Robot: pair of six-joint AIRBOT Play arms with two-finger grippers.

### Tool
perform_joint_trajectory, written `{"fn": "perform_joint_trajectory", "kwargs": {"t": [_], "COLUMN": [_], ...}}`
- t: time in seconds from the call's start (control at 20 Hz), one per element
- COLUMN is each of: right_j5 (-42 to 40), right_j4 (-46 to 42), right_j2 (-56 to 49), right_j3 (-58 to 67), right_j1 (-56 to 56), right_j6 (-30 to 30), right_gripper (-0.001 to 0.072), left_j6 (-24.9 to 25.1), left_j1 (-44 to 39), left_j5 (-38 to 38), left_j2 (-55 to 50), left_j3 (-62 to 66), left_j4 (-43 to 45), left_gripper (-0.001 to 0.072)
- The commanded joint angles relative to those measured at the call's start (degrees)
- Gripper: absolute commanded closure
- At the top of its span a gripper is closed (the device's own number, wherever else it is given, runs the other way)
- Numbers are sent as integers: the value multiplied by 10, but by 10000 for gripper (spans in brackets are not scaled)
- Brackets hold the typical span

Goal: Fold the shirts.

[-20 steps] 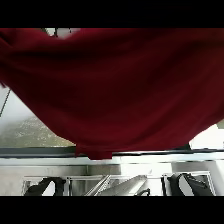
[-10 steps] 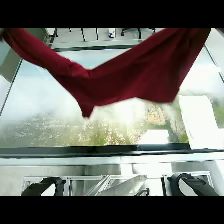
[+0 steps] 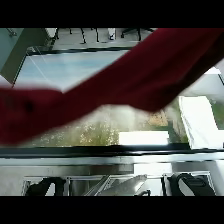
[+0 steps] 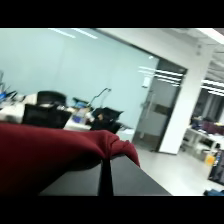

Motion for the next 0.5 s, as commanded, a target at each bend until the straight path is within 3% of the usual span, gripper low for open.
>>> {"fn": "perform_joint_trajectory", "kwargs": {"t": [0.0,0.15,0.25,0.35,0.45], "right_j5": [-56,-52,-8,59,101], "right_j4": [-3,-42,-63,-64,-64], "right_j2": [-41,-93,-137,-207,-298], "right_j3": [-38,-162,-273,-370,-403], "right_j1": [2,27,42,45,43], "right_j6": [5,5,-5,-11,-26], "right_gripper": [692,692,692,692,691], "left_j6": [5,30,51,51,51], "left_j1": [36,4,-57,-106,-129], "left_j5": [20,-3,-69,-133,-142], "left_j2": [0,-79,-164,-276,-414], "left_j3": [-135,-250,-308,-330,-298], "left_j4": [-9,-9,13,47,46], "left_gripper": [693,693,693,693,693]}}
